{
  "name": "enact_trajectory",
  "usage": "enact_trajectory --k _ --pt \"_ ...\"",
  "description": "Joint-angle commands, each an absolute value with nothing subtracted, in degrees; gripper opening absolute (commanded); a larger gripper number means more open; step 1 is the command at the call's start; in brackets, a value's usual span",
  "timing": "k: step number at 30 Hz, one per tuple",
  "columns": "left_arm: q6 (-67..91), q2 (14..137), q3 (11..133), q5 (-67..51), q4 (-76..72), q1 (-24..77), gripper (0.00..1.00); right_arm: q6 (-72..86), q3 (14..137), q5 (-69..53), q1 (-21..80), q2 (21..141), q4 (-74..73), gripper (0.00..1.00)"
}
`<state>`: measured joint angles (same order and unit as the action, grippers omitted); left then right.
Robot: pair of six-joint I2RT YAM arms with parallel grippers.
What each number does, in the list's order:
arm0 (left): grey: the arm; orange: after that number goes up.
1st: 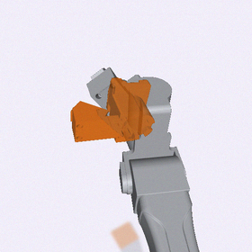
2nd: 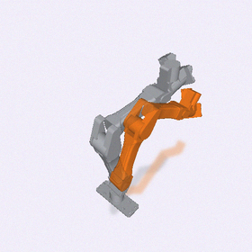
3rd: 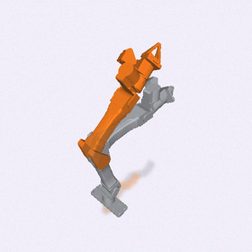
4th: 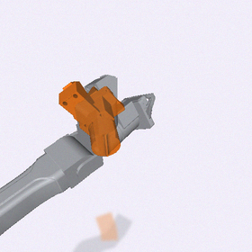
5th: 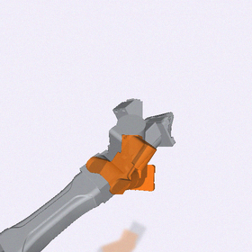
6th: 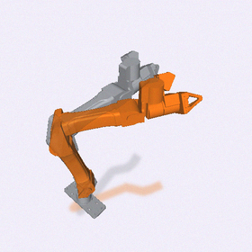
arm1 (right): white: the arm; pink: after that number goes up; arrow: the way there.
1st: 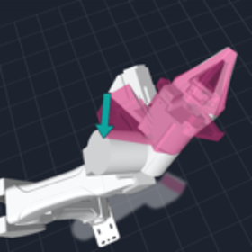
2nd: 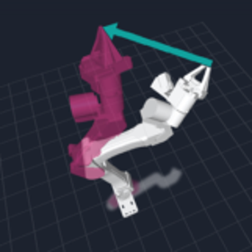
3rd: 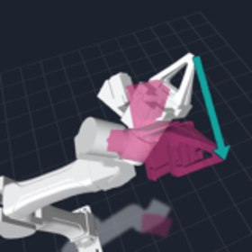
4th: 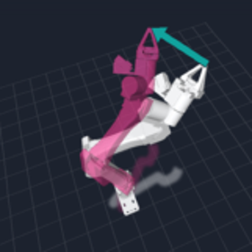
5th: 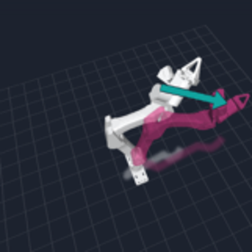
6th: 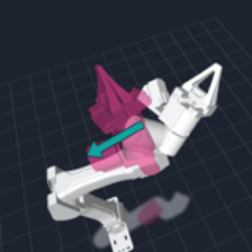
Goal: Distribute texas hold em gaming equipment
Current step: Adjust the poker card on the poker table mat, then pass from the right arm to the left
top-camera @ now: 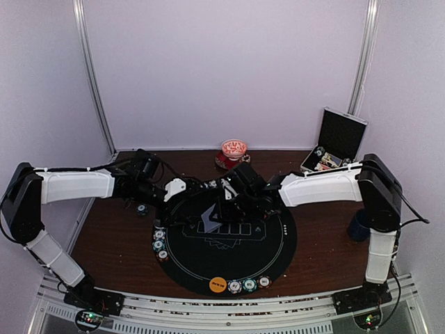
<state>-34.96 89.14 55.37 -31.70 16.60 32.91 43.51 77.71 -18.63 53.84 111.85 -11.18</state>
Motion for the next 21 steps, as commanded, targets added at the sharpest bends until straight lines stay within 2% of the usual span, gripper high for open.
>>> enact_trajectory --k 1,11,21 --pt "-34.84 88.68 54.10 -31.00 13.80 34.23 0.98 54.23 72.11 -21.09 53.65 109.17 9.69 0.00" --pt "-34.59 90.07 54.09 -30.52 12.81 36.26 0.98 64.47 68.11 -25.19 54.20 112.64 27.02 0.00" --pt "-35.07 90.67 53.70 -29.20 12.39 37.52 0.98 68.13 68.64 -27.15 54.93 116.14 32.96 0.00"
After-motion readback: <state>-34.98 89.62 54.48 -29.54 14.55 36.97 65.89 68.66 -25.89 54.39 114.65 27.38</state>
